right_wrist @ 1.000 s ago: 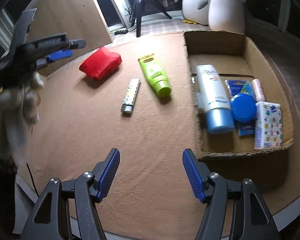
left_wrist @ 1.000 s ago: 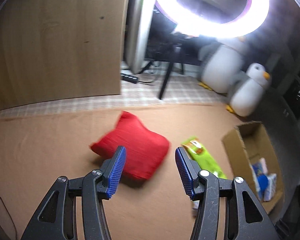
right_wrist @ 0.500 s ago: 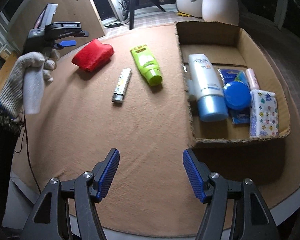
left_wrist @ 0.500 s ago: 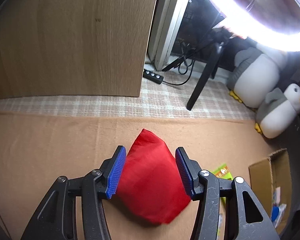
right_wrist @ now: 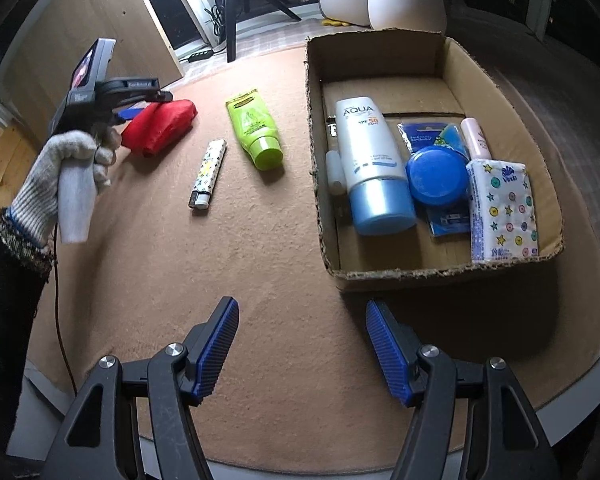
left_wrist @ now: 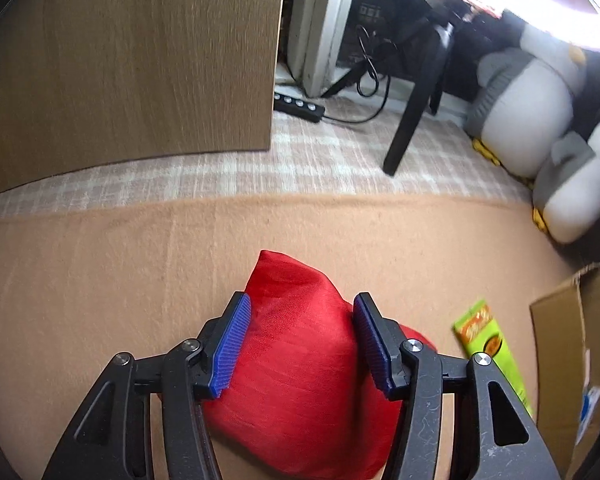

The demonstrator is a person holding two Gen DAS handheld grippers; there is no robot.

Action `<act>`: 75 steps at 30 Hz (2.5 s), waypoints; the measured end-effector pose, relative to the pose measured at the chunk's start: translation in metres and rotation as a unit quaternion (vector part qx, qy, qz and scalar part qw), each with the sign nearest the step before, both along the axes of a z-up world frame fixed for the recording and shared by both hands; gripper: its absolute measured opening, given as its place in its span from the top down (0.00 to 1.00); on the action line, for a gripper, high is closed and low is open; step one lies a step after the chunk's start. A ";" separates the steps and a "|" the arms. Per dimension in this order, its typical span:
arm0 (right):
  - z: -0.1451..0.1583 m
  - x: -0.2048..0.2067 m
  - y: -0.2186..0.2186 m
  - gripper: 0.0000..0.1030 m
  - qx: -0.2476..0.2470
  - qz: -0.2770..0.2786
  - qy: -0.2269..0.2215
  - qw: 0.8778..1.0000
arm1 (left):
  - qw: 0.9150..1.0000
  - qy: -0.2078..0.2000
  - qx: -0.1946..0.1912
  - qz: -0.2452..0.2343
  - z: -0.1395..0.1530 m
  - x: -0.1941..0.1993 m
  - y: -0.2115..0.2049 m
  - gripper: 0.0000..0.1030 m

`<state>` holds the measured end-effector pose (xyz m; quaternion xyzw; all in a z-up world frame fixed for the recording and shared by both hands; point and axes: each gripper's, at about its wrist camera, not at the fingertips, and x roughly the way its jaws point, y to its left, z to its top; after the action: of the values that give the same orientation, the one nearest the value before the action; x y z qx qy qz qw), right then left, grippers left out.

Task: Organize objects
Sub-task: 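Move the left tool down and close it on the red pouch, then lift the red pouch with the left gripper while the right gripper also grasps it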

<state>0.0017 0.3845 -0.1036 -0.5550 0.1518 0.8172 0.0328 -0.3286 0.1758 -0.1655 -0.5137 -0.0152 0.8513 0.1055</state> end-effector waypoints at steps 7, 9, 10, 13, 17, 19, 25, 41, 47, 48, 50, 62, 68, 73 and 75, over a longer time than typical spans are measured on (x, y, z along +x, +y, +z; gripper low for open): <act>0.001 -0.013 -0.016 0.39 -0.010 0.019 0.002 1.000 | 1.000 -0.003 0.017 -0.013 0.000 0.041 -0.013 0.44; 0.002 -0.014 -0.023 0.39 -0.007 0.029 0.000 1.000 | 1.000 -0.005 0.025 -0.017 0.000 0.059 -0.018 0.44; 0.001 -0.014 -0.025 0.39 -0.006 0.033 -0.001 0.999 | 0.999 -0.006 0.028 -0.020 0.000 0.066 -0.020 0.44; 0.003 -0.014 -0.031 0.39 -0.008 0.042 -0.002 0.999 | 0.999 -0.006 0.036 -0.027 -0.002 0.092 -0.025 0.44; 0.009 -0.015 -0.042 0.39 -0.008 0.051 0.007 0.999 | 0.998 -0.009 0.046 -0.039 -0.002 0.130 -0.029 0.44; 0.010 -0.017 -0.046 0.39 -0.014 0.051 0.012 0.999 | 0.998 -0.013 0.052 -0.045 -0.003 0.146 -0.029 0.44; 0.004 -0.026 -0.064 0.39 -0.030 0.067 0.019 0.997 | 0.995 -0.023 0.075 -0.067 0.007 0.189 -0.029 0.43; -0.006 -0.099 -0.106 0.38 -0.070 0.147 0.014 0.987 | 0.990 -0.045 0.127 -0.040 0.022 0.248 -0.101 0.25; -0.017 -0.119 -0.132 0.37 -0.079 0.198 -0.013 0.977 | 0.985 -0.070 0.154 -0.044 0.007 0.250 -0.095 0.22; -0.020 -0.122 -0.135 0.37 -0.083 0.204 -0.020 0.975 | 0.983 -0.075 0.161 -0.044 0.005 0.249 -0.094 0.22; -0.027 -0.127 -0.139 0.36 -0.086 0.209 -0.032 0.974 | 0.981 -0.081 0.171 -0.043 0.002 0.248 -0.092 0.22; -0.034 -0.133 -0.145 0.33 -0.072 0.228 -0.048 0.970 | 0.976 -0.098 0.190 -0.052 -0.010 0.244 -0.077 0.25; -0.033 -0.129 -0.147 0.32 -0.073 0.225 -0.046 0.970 | 0.975 -0.094 0.195 -0.050 -0.005 0.239 -0.075 0.27; -0.028 -0.124 -0.145 0.32 -0.075 0.220 -0.041 0.972 | 0.976 -0.086 0.194 -0.056 0.004 0.238 -0.068 0.28; -0.023 -0.121 -0.139 0.32 -0.077 0.213 -0.034 0.973 | 0.976 -0.078 0.190 -0.065 0.011 0.238 -0.062 0.28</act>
<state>-0.1195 0.2460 -0.1262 -0.6026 0.0912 0.7722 -0.1796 -0.0907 0.1140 -0.1540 -0.5493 -0.1515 0.7812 0.2549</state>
